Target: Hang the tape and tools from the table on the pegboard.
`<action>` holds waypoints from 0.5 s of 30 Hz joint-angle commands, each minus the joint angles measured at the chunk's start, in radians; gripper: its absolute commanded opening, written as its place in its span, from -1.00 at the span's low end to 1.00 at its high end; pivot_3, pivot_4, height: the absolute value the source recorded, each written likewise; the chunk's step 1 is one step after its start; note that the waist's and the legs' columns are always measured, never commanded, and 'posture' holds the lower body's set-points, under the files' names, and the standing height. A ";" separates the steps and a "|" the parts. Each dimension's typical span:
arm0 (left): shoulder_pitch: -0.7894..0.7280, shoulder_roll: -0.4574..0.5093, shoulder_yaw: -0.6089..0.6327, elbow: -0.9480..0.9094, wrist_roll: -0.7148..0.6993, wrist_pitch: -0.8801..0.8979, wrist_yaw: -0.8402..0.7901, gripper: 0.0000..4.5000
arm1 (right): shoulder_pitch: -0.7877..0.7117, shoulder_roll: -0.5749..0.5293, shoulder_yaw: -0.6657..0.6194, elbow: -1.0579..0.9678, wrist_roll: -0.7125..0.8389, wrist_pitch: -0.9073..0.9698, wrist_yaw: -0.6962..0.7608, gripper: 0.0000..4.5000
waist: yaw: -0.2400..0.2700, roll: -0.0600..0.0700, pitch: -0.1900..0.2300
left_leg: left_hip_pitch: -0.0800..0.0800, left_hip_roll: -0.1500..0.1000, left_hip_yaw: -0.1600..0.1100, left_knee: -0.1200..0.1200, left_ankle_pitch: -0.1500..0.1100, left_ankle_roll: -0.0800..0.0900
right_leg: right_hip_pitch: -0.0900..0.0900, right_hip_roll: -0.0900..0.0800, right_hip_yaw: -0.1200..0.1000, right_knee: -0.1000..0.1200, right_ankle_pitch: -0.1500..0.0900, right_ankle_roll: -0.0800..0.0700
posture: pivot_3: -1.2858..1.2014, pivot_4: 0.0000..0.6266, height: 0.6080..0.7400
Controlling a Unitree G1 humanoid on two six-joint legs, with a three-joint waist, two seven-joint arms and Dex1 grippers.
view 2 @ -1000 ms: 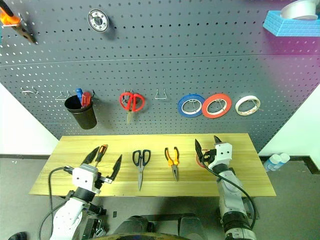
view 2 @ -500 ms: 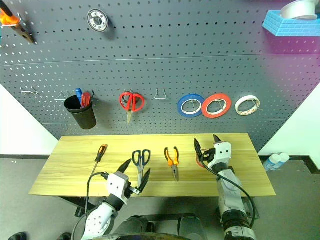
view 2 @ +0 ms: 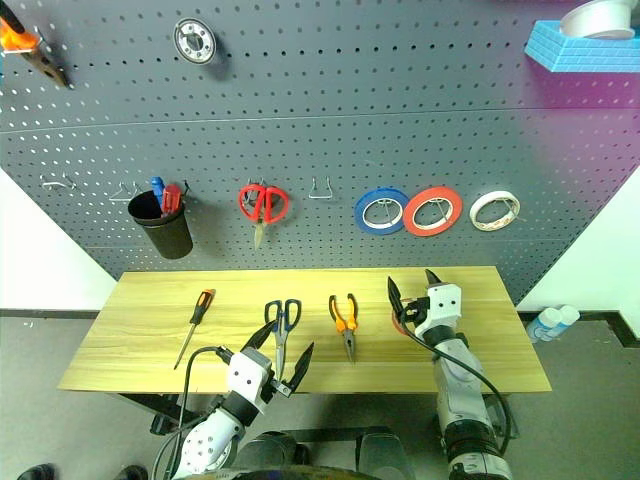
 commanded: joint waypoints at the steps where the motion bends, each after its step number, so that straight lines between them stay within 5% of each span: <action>1: -0.007 0.009 -0.013 -0.029 0.030 -0.011 0.016 0.99 | -0.021 0.005 0.006 -0.036 -0.002 -0.010 -0.006 1.00 | 0.000 0.000 0.000 | 0.000 0.000 0.000 0.000 0.000 0.000 | 0.000 0.000 0.000 0.000 0.000 0.000 | -0.03 -1.00 1.00; 15: -0.007 -0.051 -0.144 0.086 0.075 -0.024 0.030 0.99 | -0.022 0.004 0.014 -0.014 0.001 -0.019 0.005 1.00 | 0.001 0.000 0.000 | 0.000 0.000 0.000 0.000 0.000 0.000 | 0.000 0.000 0.000 0.000 0.000 0.000 | -0.01 -1.00 1.00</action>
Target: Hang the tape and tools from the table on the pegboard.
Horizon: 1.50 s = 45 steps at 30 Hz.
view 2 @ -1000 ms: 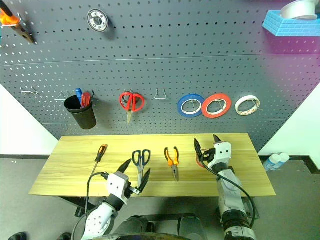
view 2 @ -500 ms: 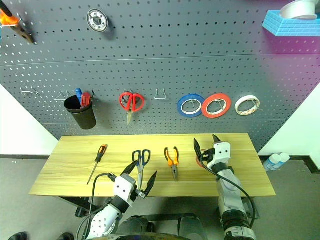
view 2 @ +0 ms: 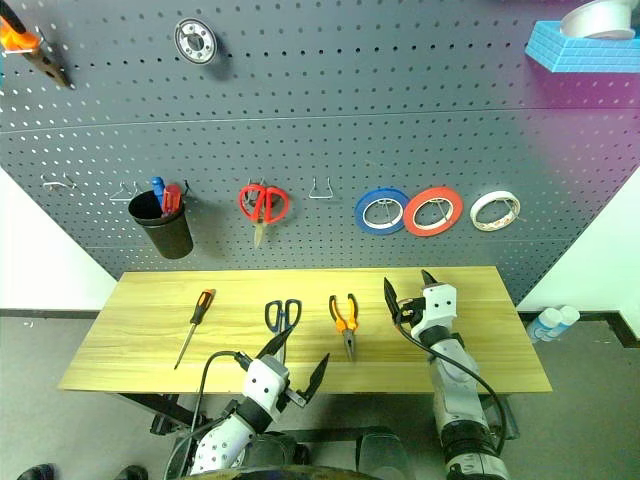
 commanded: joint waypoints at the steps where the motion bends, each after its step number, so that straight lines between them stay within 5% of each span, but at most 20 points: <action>1: -0.009 -0.025 -0.046 0.040 0.019 -0.029 0.018 0.99 | -0.026 -0.006 -0.003 -0.007 0.005 -0.020 0.011 1.00 | 0.000 0.000 0.000 | 0.000 0.000 0.000 0.000 0.000 0.000 | 0.000 0.000 0.000 0.000 0.000 0.000 | -0.01 -1.00 1.00; 14: -0.020 -0.040 -0.092 0.100 0.069 -0.073 0.077 0.99 | -0.044 -0.003 -0.005 0.018 0.005 -0.029 0.019 1.00 | 0.001 0.000 0.000 | 0.000 0.000 0.000 0.000 0.000 0.000 | 0.000 0.000 0.000 0.000 0.000 0.000 | -0.01 -1.00 1.00; 30: 0.037 0.106 0.117 -0.203 -0.032 -0.018 0.100 0.99 | -0.016 -0.003 -0.002 -0.017 0.005 -0.022 0.016 1.00 | 0.001 0.001 0.000 | 0.000 0.000 0.001 0.000 -0.001 0.001 | -0.001 0.000 0.001 0.000 0.001 -0.001 | -0.01 -1.00 1.00; 45: 0.165 0.145 0.132 -0.394 -0.029 0.011 0.092 0.99 | 0.065 -0.049 -0.004 -0.143 0.011 0.065 0.027 1.00 | 0.000 -0.005 0.061 | -0.008 0.001 0.001 -0.001 -0.001 0.001 | -0.008 -0.001 0.002 0.000 -0.002 -0.003 | 0.00 -0.60 1.00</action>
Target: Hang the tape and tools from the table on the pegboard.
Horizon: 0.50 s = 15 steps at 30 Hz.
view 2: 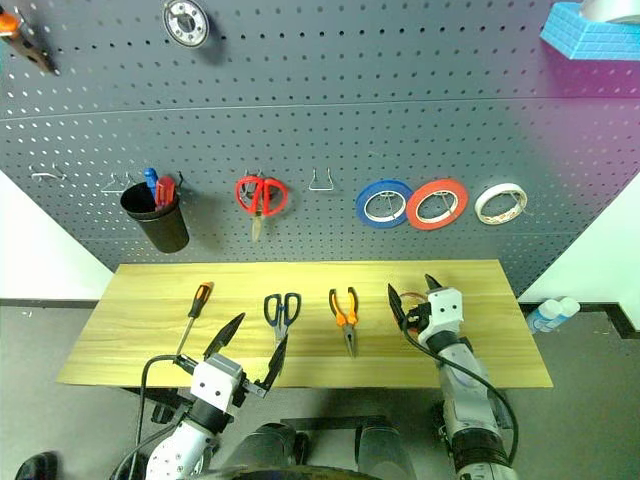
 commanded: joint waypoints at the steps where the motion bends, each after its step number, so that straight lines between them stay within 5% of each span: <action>1: 0.022 0.006 0.002 -0.054 0.004 0.000 -0.001 0.99 | 0.004 -0.008 -0.005 -0.058 0.008 0.014 -0.003 1.00 | -0.001 -0.001 0.006 | -0.006 0.000 0.000 0.001 0.000 0.000 | -0.007 0.000 0.000 0.001 0.001 -0.001 | 0.00 -0.58 1.00; 15: 0.035 0.015 -0.014 -0.011 0.007 -0.014 -0.010 0.99 | -0.005 -0.003 -0.001 -0.079 0.003 0.047 -0.013 1.00 | -0.002 -0.007 0.051 | -0.011 0.000 0.001 0.000 0.000 0.000 | -0.012 -0.001 0.000 0.000 0.004 -0.001 | 0.00 -0.49 1.00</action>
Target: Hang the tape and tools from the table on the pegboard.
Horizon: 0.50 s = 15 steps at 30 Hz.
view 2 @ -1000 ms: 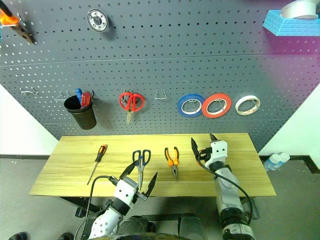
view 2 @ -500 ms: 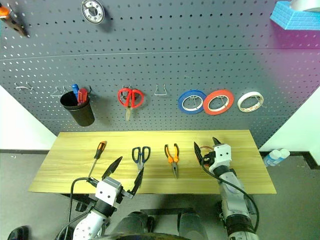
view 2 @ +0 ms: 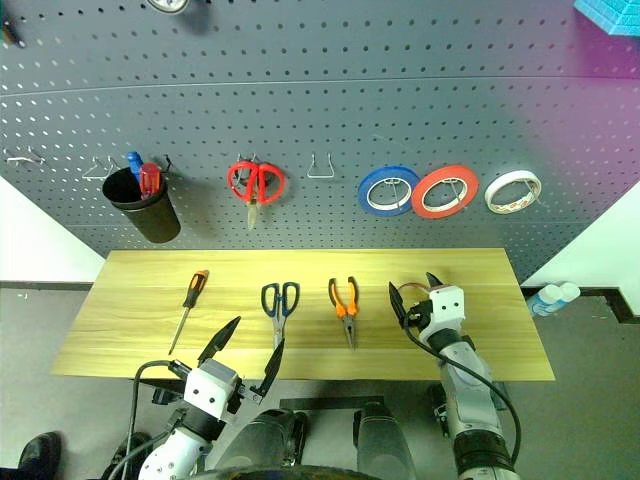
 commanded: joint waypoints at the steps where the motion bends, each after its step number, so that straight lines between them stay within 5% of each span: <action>1: -0.004 0.004 -0.022 0.006 0.016 -0.011 -0.014 0.99 | -0.016 -0.003 -0.003 -0.024 0.003 -0.007 0.000 1.00 | -0.001 0.000 0.001 | 0.000 0.000 0.000 0.000 0.000 0.000 | 0.000 0.000 0.000 0.000 0.000 0.000 | -0.01 -0.49 1.00; 9: -0.087 -0.095 -0.178 0.311 0.085 -0.036 -0.016 0.99 | -0.037 -0.004 -0.007 -0.008 0.005 -0.009 -0.002 1.00 | 0.000 0.000 0.001 | -0.001 -0.001 0.001 0.000 0.000 0.000 | -0.001 0.000 0.000 0.000 0.001 0.001 | -0.01 -0.50 1.00; 15: -0.090 -0.113 -0.203 0.329 0.096 -0.093 0.005 0.99 | -0.045 -0.002 -0.005 0.003 0.004 -0.013 0.001 1.00 | 0.000 0.001 0.001 | 0.000 0.000 0.000 0.000 0.000 0.000 | -0.001 0.000 0.000 0.001 0.000 0.001 | 0.00 -0.53 1.00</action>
